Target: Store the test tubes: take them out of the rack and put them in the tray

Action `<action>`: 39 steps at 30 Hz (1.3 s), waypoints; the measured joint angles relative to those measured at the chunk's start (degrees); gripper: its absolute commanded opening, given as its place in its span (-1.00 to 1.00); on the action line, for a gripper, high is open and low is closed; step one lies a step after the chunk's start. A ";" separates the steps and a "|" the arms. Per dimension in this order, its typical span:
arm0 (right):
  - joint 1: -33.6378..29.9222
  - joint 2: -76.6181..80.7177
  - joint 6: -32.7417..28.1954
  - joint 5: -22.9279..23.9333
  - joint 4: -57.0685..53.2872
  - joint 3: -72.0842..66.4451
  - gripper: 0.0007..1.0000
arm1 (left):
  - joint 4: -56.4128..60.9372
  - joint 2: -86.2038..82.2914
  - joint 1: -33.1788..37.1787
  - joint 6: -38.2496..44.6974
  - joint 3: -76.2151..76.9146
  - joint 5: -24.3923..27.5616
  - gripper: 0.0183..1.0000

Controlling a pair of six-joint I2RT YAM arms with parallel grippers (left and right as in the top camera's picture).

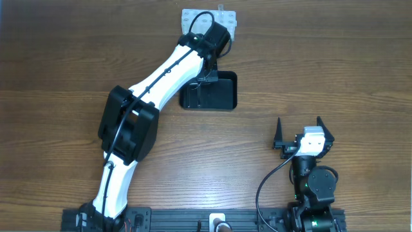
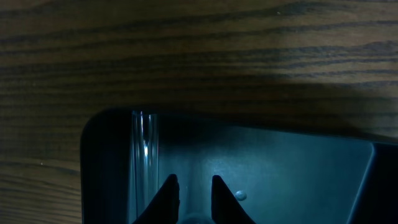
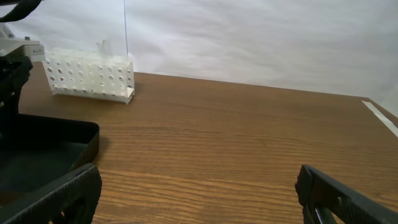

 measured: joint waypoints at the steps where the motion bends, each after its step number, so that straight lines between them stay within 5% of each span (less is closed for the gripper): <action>1: 0.00 0.00 -0.02 0.00 0.00 0.00 0.99 | -0.02 0.00 0.00 0.22 0.00 0.02 -0.42; 15: 0.00 0.00 -0.02 0.00 0.00 0.00 0.99 | 1.14 -0.02 -0.07 0.13 0.00 -0.85 -0.25; 26: 0.00 0.00 -0.02 0.00 0.00 0.00 0.99 | 4.66 -11.41 -0.31 0.74 -0.44 -9.62 0.76; 32: 0.00 0.00 -0.02 0.00 -0.02 0.00 0.98 | 21.03 -24.68 1.38 9.31 -3.10 -16.06 1.00; 39: 0.00 0.00 -0.04 0.02 0.00 0.00 0.98 | 41.68 -43.74 15.02 19.80 -19.34 -9.88 1.00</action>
